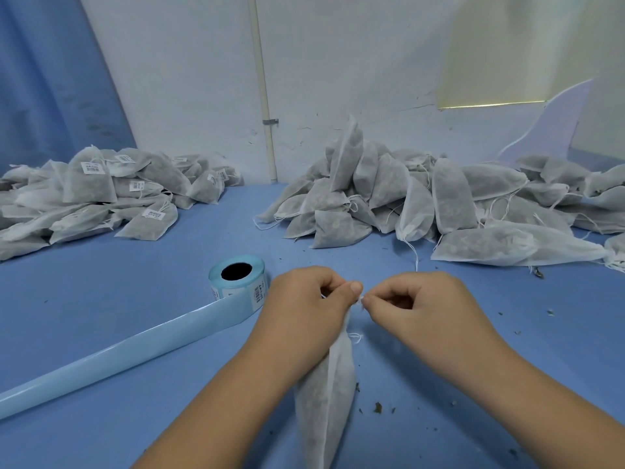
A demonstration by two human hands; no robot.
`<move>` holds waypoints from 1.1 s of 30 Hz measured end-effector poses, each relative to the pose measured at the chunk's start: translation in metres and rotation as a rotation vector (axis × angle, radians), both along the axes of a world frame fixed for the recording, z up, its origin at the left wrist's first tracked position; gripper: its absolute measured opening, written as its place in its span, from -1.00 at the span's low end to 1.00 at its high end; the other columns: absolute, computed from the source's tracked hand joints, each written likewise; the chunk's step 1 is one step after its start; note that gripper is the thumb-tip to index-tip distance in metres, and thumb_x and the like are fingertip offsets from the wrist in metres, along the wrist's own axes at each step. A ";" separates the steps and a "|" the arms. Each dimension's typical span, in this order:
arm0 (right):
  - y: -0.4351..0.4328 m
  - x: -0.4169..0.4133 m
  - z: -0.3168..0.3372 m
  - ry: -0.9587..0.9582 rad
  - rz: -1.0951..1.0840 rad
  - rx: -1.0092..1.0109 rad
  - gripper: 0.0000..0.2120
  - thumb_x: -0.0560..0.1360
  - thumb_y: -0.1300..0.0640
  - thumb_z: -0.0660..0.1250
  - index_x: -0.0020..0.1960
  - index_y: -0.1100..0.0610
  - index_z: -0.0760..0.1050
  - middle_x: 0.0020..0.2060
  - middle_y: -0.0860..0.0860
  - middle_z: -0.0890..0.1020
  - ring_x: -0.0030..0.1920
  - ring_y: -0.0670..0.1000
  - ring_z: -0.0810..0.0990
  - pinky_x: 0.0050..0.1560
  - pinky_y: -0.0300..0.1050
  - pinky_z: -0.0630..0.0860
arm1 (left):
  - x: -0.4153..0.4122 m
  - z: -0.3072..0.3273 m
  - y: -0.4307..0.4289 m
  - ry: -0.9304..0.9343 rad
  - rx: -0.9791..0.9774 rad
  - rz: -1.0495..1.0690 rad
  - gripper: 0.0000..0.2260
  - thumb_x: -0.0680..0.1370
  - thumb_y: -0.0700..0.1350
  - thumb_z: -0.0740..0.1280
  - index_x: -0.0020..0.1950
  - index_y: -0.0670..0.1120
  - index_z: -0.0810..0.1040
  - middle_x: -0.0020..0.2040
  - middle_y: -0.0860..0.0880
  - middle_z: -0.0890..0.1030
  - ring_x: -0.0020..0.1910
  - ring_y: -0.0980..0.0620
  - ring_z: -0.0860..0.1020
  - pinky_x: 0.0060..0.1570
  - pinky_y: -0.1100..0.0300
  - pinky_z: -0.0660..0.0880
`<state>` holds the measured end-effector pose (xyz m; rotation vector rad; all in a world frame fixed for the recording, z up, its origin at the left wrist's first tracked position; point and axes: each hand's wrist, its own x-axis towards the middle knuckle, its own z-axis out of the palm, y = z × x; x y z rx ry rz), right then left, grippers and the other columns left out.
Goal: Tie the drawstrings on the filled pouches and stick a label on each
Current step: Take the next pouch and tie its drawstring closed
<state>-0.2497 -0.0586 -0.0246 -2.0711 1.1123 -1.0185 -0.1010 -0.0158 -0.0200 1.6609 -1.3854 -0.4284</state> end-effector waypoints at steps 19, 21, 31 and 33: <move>-0.004 -0.002 0.001 -0.066 0.072 0.145 -0.81 0.43 0.06 0.41 -0.36 -0.06 0.61 -0.53 -0.08 0.51 -0.46 -0.13 0.42 -0.43 -0.34 0.33 | -0.001 0.004 0.004 0.141 0.062 -0.046 -0.73 0.53 0.05 0.39 -0.37 0.05 0.62 -0.51 0.13 0.52 -0.52 0.17 0.39 -0.44 0.33 0.33; -0.004 -0.002 0.001 -0.065 0.056 0.127 -0.79 0.43 0.09 0.42 -0.39 -0.02 0.60 -0.57 -0.12 0.48 -0.52 -0.18 0.35 -0.47 -0.38 0.28 | 0.000 0.003 0.003 0.177 0.092 -0.075 -0.73 0.54 0.05 0.38 -0.36 0.07 0.63 -0.47 0.05 0.53 -0.48 0.10 0.42 -0.39 0.28 0.37; 0.002 0.000 0.000 -0.047 -0.044 -0.181 -0.90 0.30 0.07 0.43 -0.37 -0.02 0.54 -0.44 -0.12 0.52 -0.32 -0.14 0.48 -0.30 -0.37 0.37 | 0.001 0.004 0.005 0.677 0.232 -0.194 -0.66 0.56 -0.09 0.38 -0.42 -0.09 0.60 -0.49 -0.03 0.53 -0.54 0.05 0.47 -0.52 0.29 0.41; 0.003 0.000 -0.001 -0.017 -0.051 -0.255 -0.88 0.31 0.08 0.42 -0.36 -0.05 0.51 -0.41 -0.11 0.50 -0.27 -0.10 0.49 -0.27 -0.33 0.38 | -0.001 0.004 0.005 0.693 0.220 -0.194 -0.70 0.57 -0.10 0.38 -0.36 -0.14 0.59 -0.49 -0.04 0.53 -0.55 0.04 0.48 -0.52 0.29 0.41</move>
